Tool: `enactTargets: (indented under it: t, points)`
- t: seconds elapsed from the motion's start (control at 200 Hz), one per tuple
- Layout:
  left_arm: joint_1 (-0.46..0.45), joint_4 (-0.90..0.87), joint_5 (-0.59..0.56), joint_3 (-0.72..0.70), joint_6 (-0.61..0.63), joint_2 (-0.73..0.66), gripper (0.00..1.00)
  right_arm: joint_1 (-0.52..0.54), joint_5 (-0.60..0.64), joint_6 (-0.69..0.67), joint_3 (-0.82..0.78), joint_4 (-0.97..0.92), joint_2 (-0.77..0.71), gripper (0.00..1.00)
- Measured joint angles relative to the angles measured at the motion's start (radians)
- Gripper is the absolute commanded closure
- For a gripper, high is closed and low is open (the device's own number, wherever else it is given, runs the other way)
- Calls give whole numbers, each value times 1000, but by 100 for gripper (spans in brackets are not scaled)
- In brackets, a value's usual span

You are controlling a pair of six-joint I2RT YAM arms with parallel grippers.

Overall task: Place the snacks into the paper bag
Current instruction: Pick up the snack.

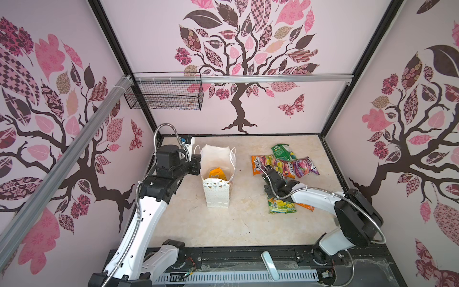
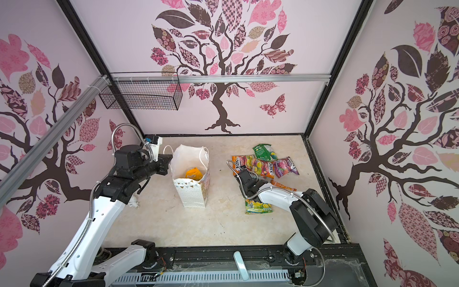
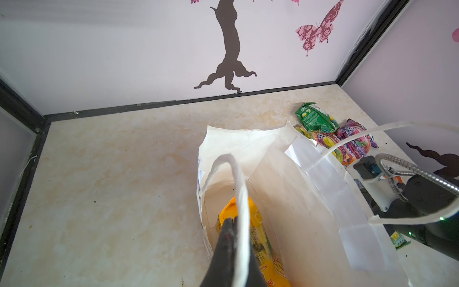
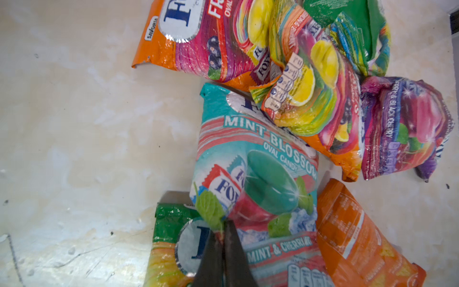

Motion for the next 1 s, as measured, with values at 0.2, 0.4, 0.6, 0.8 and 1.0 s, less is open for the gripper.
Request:
enactTargets:
  t: [0.2,0.4,0.6,0.8,1.0]
  points:
    - [0,0,2,0,0,0,100,-7,-53,17,-21,-8,-85,100]
    - [0,0,4,0,-2,0,100,-13,-96,37,-26,-14,-161,100]
    - [0,0,13,0,-3,0,100,-13,-144,63,-26,-43,-225,100]
    - [0,0,18,0,-3,0,100,-13,-216,88,-25,-59,-339,100]
    - [0,0,19,0,-3,0,100,-14,-266,94,-4,-76,-388,100]
